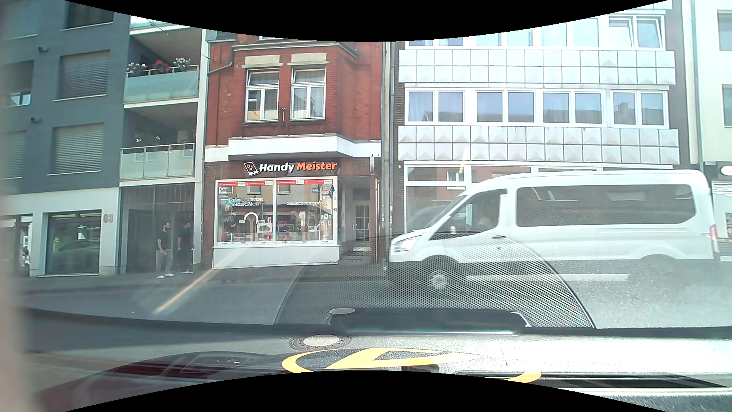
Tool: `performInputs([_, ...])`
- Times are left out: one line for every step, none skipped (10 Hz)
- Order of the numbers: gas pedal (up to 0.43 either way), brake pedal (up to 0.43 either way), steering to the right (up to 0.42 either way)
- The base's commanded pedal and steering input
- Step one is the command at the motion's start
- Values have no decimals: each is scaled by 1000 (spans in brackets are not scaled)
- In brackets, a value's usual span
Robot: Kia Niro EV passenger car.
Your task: Follow the waypoints while adhering to traffic rules and regulations
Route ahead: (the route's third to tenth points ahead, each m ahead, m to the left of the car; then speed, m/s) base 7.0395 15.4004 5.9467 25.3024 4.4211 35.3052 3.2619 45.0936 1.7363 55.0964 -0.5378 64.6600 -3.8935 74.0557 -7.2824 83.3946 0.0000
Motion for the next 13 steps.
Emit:
performInputs([0,195,-13])
performInputs([0,195,-12])
performInputs([0,195,-12])
performInputs([0,195,-12])
performInputs([0,195,-13])
performInputs([0,195,-12])
performInputs([0,195,-13])
performInputs([0,195,-12])
performInputs([0,195,-13])
performInputs([0,195,-12])
performInputs([0,195,-12])
performInputs([0,195,-13])
performInputs([0,195,-13])
